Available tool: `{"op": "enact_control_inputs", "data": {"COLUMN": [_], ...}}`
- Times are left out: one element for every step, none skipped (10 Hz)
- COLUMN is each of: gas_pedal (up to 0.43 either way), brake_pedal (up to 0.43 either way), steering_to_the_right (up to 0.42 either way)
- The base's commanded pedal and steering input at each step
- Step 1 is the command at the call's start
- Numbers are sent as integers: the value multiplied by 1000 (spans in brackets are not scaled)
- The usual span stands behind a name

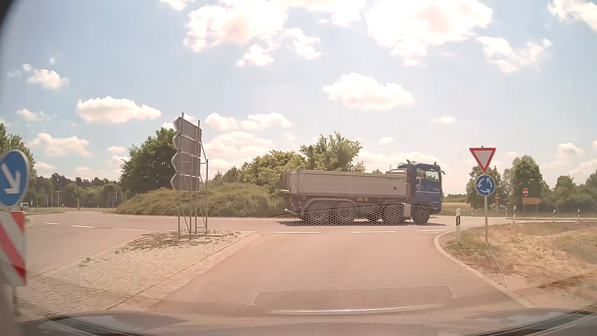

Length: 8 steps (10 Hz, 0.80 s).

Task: Follow the waypoints while adhering to traffic rules and regulations

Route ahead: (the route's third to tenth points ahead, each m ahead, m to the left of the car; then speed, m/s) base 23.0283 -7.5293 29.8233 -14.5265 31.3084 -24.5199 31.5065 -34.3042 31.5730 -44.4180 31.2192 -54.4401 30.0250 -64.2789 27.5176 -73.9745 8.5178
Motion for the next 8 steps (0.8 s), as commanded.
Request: {"op": "enact_control_inputs", "data": {"gas_pedal": [20,20,20,28,39,59,59,79], "brake_pedal": [12,12,12,12,12,12,12,12], "steering_to_the_right": [74,84,92,96,100,102,105,109]}}
